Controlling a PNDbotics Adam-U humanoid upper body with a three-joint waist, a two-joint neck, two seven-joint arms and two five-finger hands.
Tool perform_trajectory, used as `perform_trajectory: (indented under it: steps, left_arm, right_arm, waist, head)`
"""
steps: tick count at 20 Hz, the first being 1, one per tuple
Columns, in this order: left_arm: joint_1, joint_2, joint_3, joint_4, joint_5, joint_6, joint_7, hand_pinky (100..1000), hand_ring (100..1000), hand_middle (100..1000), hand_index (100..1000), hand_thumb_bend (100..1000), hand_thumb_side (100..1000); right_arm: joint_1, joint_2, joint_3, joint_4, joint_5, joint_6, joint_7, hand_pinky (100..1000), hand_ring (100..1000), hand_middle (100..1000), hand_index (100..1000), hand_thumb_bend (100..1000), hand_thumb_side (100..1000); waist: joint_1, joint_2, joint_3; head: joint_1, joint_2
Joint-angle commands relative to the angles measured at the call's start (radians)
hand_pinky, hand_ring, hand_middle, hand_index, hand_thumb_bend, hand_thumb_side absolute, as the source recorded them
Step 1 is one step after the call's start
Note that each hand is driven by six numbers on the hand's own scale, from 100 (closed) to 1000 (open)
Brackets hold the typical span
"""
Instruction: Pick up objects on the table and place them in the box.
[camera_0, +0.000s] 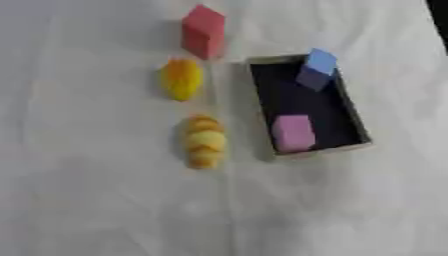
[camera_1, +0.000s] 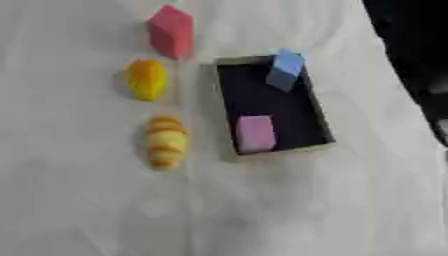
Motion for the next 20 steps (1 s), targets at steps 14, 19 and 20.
perform_trajectory:
  steps: [14,19,20]
  left_arm:
    - [-0.005,0.022,0.011,-0.015,0.003,-0.001,0.003,698,709,664,798,100,637]
    - [-0.007,0.023,0.01,-0.015,0.004,-0.001,0.001,698,709,664,798,100,635]
    - [-0.007,0.024,0.01,-0.015,0.005,0.0,0.001,698,709,664,798,100,636]
  right_arm:
    - [-0.009,-0.017,0.012,-0.008,0.006,-0.003,0.019,901,916,900,905,100,411]
    - [-0.006,-0.014,0.056,0.008,0.042,-0.047,0.087,901,926,910,919,100,376]
    - [-0.006,-0.013,0.063,0.015,0.054,-0.061,0.104,901,926,910,919,100,375]
  waist:
    - [0.006,-0.029,-0.001]
    - [0.004,-0.031,0.003]
    - [0.004,-0.032,0.004]
  head:
    - [0.003,-0.022]
    - [-0.003,-0.014]
    - [-0.004,-0.014]
